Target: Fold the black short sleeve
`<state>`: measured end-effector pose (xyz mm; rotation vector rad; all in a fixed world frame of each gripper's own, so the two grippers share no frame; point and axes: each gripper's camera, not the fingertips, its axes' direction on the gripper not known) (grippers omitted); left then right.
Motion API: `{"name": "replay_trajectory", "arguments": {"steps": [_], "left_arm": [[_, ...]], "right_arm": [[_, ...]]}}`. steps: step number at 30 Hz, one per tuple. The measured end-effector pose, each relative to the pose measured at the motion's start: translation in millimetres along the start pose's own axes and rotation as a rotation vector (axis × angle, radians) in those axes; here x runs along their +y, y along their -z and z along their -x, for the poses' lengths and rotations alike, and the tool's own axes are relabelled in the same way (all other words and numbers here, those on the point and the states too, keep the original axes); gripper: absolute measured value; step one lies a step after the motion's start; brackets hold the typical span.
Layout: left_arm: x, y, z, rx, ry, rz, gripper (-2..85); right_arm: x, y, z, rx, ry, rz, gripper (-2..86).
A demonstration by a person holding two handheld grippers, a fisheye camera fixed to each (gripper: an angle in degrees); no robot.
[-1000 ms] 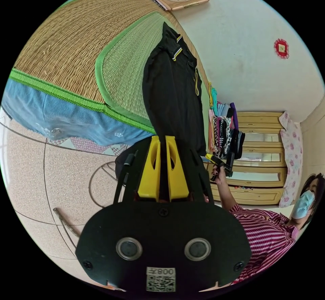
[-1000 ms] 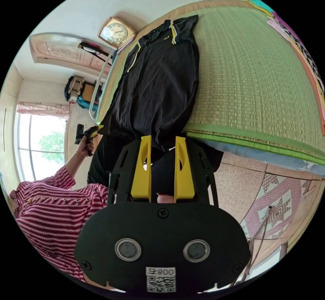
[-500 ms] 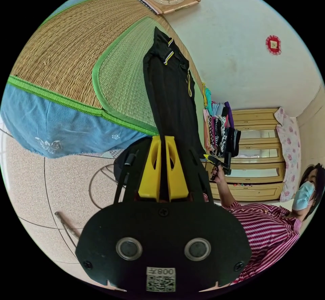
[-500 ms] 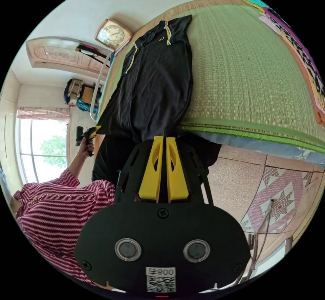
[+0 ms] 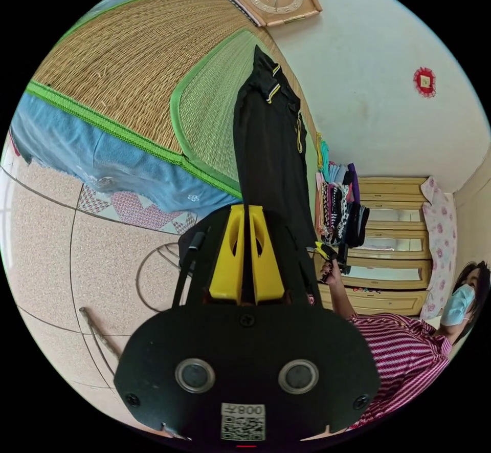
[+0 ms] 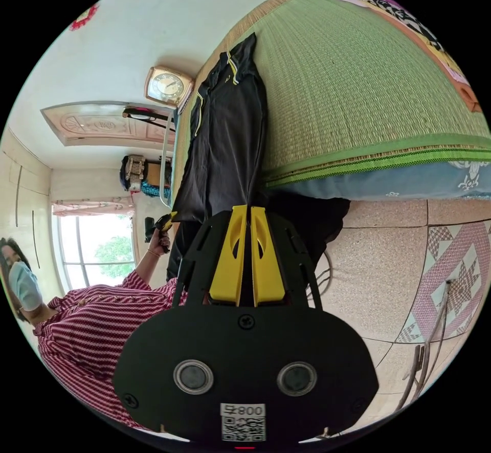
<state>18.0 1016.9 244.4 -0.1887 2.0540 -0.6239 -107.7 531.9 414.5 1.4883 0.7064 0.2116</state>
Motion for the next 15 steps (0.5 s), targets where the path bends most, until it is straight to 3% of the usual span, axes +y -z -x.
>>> {"name": "replay_trajectory", "arguments": {"steps": [15], "left_arm": [[-5, -18, 33, 0.061, 0.032, -0.014, 4.8]], "right_arm": [[-5, 0, -43, -0.033, -0.036, -0.005, 1.0]]}}
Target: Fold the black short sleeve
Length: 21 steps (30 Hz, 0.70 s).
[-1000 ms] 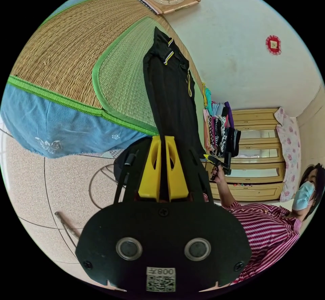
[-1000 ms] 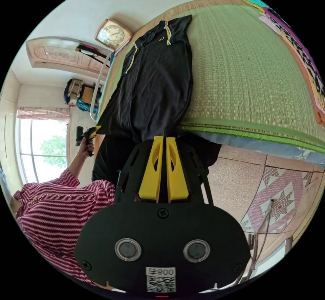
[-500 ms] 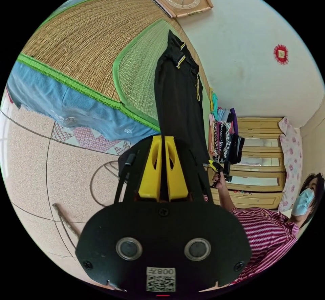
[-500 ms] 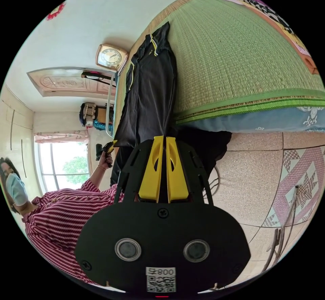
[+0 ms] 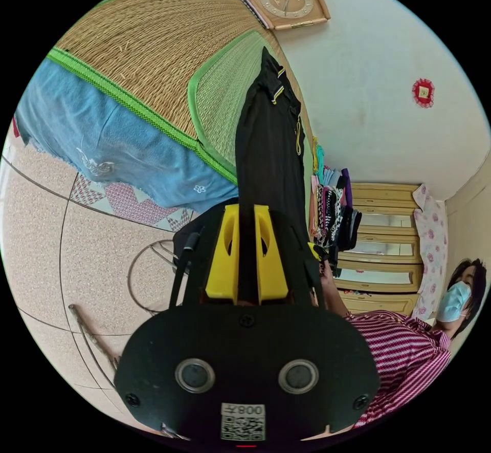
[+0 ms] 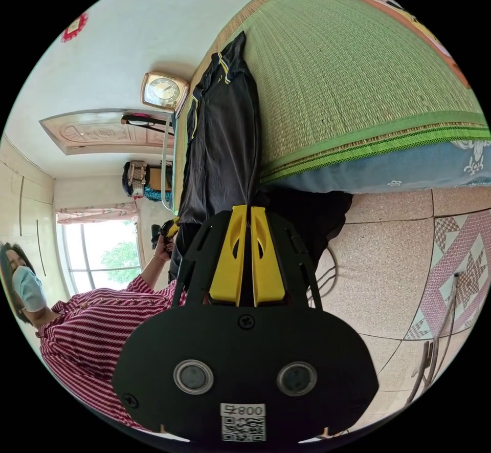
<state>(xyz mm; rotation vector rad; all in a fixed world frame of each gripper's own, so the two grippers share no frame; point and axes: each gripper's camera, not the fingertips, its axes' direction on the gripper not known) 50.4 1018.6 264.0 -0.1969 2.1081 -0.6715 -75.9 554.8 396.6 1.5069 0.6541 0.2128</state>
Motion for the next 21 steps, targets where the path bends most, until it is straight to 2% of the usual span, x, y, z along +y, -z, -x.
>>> {"name": "replay_trajectory", "arguments": {"steps": [14, 21], "left_arm": [[-4, -12, 12, 0.025, -0.022, -0.006, 1.9], [-2, -27, 24, 0.025, -0.019, 0.006, 1.8]], "right_arm": [[-20, 18, 1, 0.015, 0.069, -0.002, 2.4], [-33, 19, -5, 0.073, 0.105, 0.004, 6.7]]}}
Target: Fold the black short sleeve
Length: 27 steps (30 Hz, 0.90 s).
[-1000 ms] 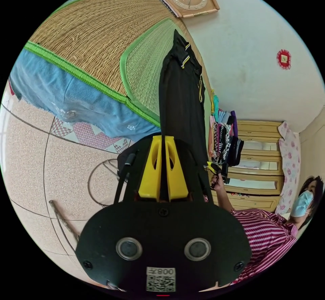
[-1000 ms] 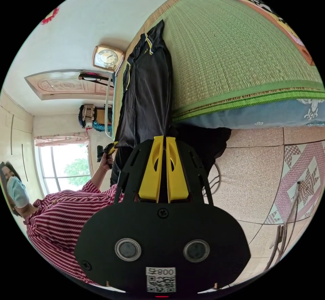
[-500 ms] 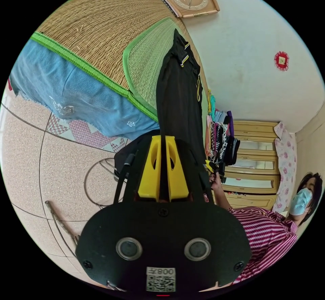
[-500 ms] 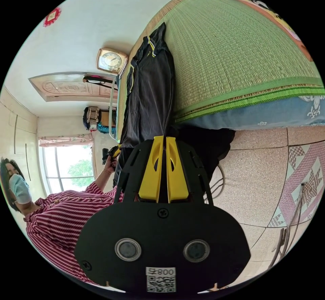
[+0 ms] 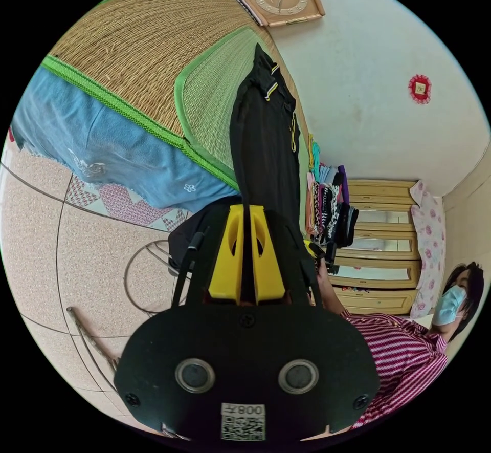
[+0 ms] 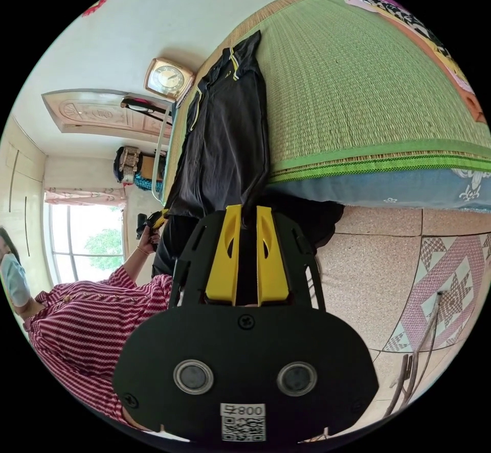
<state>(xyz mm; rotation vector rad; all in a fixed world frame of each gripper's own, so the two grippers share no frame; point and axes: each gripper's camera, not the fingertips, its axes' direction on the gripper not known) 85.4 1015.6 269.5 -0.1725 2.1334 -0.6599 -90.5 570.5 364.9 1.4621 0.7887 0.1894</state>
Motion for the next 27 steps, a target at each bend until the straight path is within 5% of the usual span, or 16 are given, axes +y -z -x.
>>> {"name": "replay_trajectory", "arguments": {"steps": [17, 27], "left_arm": [[27, -16, 48, -0.005, -0.007, -0.007, 1.5], [66, 13, 65, 0.126, -0.111, -0.076, 0.9]], "right_arm": [[-25, 29, -7, 0.047, 0.073, 0.053, 2.1], [-31, 145, 30, -0.075, 0.219, -0.061, 0.8]]}}
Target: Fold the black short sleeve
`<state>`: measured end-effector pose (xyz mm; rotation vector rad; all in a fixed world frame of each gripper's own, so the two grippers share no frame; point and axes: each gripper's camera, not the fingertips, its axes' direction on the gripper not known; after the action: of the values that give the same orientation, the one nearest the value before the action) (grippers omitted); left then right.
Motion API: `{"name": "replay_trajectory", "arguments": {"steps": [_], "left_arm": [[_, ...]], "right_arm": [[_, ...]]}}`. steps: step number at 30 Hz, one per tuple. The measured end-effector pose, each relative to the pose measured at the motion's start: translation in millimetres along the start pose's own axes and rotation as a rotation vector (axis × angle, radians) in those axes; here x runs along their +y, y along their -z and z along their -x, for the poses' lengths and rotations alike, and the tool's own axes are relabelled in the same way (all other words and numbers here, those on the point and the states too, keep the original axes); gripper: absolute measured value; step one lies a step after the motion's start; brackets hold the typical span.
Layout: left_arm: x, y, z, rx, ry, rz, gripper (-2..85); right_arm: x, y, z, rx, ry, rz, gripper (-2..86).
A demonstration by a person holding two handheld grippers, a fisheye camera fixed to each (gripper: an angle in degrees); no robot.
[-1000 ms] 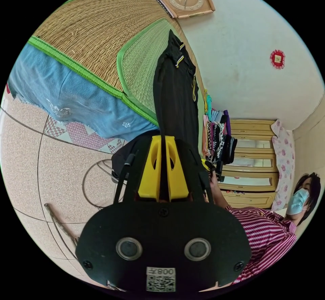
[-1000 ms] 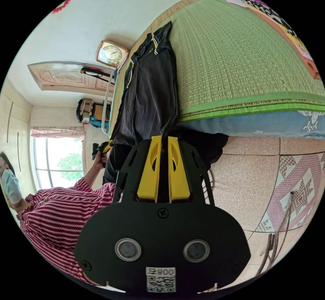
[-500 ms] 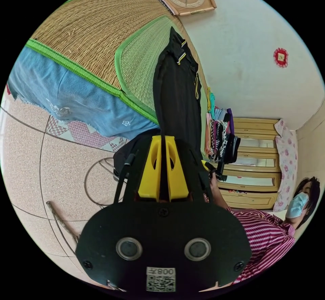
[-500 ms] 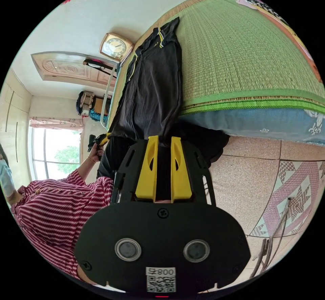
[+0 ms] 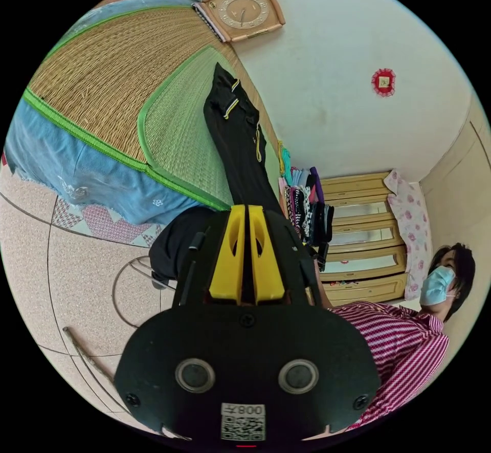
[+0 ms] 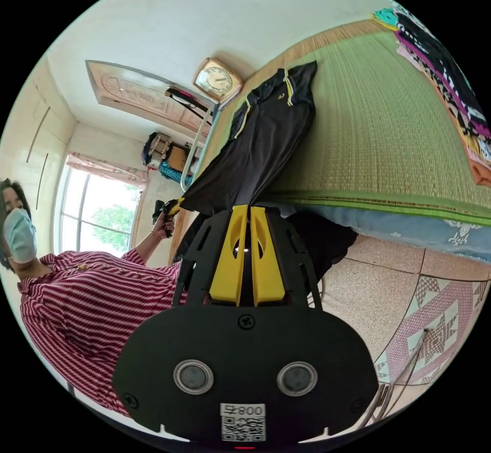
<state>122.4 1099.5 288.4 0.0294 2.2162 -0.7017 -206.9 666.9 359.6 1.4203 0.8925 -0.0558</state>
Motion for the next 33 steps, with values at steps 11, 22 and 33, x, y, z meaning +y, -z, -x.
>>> {"name": "replay_trajectory", "arguments": {"steps": [11, 22, 33], "left_arm": [[84, 49, 35, 0.125, -0.065, -0.059, 0.7], [166, 76, 89, 0.251, -0.083, -0.1, 0.6], [217, 95, 120, 0.334, -0.168, -0.123, 0.6]], "right_arm": [[19, 96, 26, -0.069, 0.085, -0.07, 0.5], [52, 171, 36, -0.118, 0.135, -0.114, 0.5], [71, 227, 34, -0.147, 0.17, -0.158, 0.5]]}}
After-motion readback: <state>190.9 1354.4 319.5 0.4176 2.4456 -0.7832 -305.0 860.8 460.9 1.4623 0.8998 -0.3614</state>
